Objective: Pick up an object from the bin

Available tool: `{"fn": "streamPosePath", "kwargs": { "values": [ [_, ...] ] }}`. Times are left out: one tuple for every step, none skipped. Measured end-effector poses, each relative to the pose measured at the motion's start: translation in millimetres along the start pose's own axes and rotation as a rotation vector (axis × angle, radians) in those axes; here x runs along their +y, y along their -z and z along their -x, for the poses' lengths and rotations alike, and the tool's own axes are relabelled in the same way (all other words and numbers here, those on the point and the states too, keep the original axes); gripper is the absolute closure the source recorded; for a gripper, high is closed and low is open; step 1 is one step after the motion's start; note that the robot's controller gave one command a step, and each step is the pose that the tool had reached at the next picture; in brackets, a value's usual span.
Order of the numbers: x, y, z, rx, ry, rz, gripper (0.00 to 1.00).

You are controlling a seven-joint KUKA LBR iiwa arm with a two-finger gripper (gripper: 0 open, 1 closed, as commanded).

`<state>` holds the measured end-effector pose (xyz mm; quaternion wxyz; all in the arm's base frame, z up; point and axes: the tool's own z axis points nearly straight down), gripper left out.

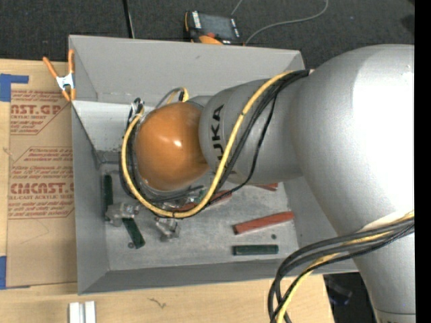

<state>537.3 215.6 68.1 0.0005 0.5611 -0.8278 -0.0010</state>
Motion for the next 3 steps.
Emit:
{"fn": "streamPosePath", "kwargs": {
  "values": [
    [0,2,1.3,-0.003,-0.001,0.0,1.0],
    [-38,127,36.6,-0.011,-0.024,-0.011,1.0],
    [-18,219,32.1,-0.005,0.512,-0.007,1.0]
  ]
}}
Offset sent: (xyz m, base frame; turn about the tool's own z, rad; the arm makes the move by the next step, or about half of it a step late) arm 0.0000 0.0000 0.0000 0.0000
